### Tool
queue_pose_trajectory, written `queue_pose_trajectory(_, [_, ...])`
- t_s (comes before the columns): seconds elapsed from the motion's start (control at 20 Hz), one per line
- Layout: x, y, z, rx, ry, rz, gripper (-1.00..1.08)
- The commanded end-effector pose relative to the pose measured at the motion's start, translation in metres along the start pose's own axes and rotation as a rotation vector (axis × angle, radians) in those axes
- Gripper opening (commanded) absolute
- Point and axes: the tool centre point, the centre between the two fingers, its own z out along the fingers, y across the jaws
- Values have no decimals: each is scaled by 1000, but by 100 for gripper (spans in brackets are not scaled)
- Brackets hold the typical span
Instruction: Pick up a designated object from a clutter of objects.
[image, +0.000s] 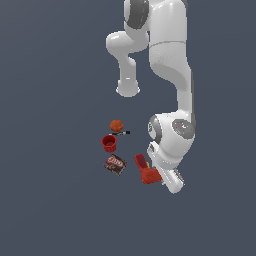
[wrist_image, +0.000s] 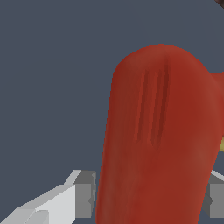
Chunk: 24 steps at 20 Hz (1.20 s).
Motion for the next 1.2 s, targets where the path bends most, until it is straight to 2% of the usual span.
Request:
queue_pose_trajectory(0.0, [0,1,1,-1,0,0,-100])
queue_pose_trajectory(0.35, [0,0,-3,0,0,0,-100])
queue_pose_trajectory(0.6, [3,-3,-20,0,0,0,-100])
queue_pose_trajectory(0.85, [9,-8,-53,0,-1,1,-100])
queue_pose_trajectory(1.15, [19,-17,-113,-1,-1,2,-100])
